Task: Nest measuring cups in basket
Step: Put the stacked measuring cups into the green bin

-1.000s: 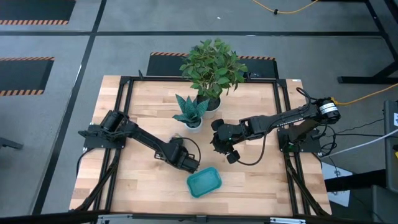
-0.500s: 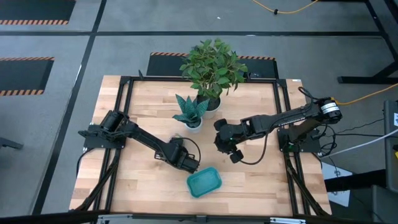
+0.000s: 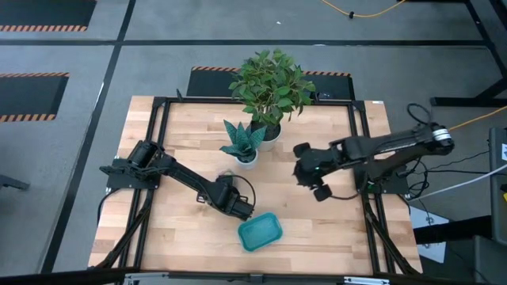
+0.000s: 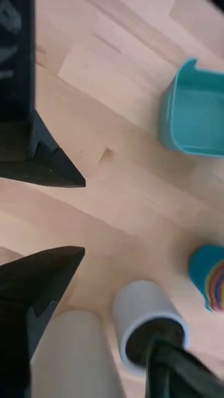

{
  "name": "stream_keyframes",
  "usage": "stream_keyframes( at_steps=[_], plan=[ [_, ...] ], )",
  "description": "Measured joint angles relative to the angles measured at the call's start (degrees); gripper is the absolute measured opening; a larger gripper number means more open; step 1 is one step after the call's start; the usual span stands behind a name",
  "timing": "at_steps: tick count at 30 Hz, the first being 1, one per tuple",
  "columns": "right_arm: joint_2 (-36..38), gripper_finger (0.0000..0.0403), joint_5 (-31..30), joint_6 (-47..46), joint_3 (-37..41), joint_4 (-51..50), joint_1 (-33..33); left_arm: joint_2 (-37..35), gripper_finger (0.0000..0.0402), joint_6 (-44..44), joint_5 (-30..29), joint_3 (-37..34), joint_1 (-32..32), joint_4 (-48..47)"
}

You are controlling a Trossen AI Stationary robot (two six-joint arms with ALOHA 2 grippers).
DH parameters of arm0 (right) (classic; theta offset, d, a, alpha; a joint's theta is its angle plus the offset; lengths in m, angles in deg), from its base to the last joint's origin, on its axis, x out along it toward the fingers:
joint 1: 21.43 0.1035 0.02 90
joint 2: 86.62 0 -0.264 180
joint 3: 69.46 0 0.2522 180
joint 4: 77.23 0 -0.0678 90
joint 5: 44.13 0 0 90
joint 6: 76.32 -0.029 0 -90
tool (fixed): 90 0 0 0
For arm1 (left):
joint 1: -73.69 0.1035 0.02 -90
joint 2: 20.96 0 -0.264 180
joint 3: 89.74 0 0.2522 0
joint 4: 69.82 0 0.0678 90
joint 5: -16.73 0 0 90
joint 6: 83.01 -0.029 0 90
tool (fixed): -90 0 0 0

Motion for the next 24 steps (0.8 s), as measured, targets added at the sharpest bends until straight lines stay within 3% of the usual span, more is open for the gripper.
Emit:
stream_keyframes(
  at_steps=[8, 14, 24],
  plan=[
    [9.9, 0.0169, -2.4, -1.7, 1.2, -2.4, 0.0, 0.0, 0.014, -1.6, -0.1, 0.0, 0.0, -0.3],
    [19.8, 0.0169, -9.2, -7.1, 9.0, -1.8, -1.5, -0.4, 0.014, -3.9, -0.2, 0.0, 0.0, -0.3],
    [32.8, 0.0169, -9.6, -13.0, 21.2, 5.4, -2.7, -4.9, 0.0138, -10.1, 0.2, 0.0, -0.2, -0.3]
  ],
)
